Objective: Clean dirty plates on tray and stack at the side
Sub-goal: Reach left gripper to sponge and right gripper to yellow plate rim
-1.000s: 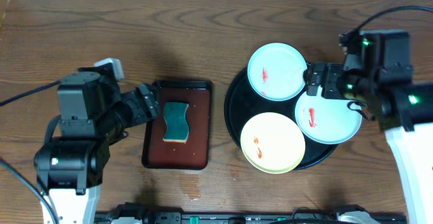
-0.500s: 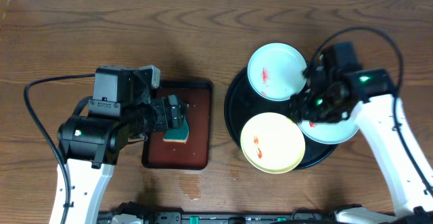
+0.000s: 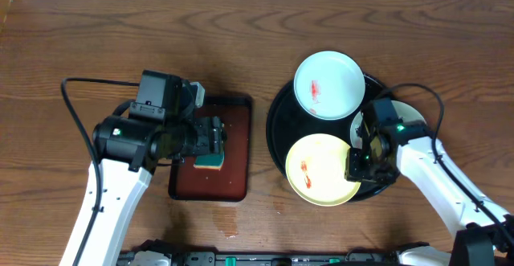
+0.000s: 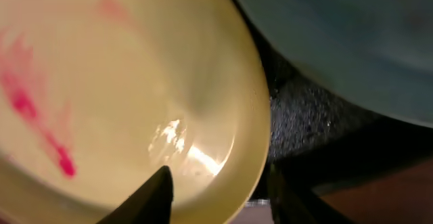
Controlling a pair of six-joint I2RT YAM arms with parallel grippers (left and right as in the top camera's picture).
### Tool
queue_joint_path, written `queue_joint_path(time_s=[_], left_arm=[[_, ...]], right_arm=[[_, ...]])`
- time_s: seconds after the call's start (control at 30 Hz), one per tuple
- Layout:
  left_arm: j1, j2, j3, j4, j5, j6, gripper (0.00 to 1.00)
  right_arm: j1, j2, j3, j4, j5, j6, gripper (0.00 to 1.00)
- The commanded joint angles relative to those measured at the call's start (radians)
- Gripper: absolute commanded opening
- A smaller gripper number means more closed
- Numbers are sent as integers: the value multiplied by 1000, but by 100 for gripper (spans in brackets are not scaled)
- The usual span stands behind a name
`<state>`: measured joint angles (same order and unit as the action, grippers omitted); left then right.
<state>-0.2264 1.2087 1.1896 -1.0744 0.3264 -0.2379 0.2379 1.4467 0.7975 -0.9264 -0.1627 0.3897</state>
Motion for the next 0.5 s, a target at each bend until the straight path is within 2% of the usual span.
queue_joint_path(time_s=[0.0, 0.13, 0.27, 0.37, 0.47], left_arm=[[-4, 11, 6, -6, -25, 9, 75], [-4, 13, 6, -6, -25, 9, 75], [-4, 13, 6, -5, -25, 9, 73], [-4, 13, 6, -5, -25, 9, 67], [-4, 13, 6, -6, -25, 9, 66]], right_arm=[[3, -2, -45, 30, 84, 94, 38], [3, -2, -70, 75, 122, 111, 30], [3, -2, -69, 160, 108, 107, 1], [3, -3, -68, 235, 5, 44, 1], [3, -3, -63, 286, -50, 46, 1]])
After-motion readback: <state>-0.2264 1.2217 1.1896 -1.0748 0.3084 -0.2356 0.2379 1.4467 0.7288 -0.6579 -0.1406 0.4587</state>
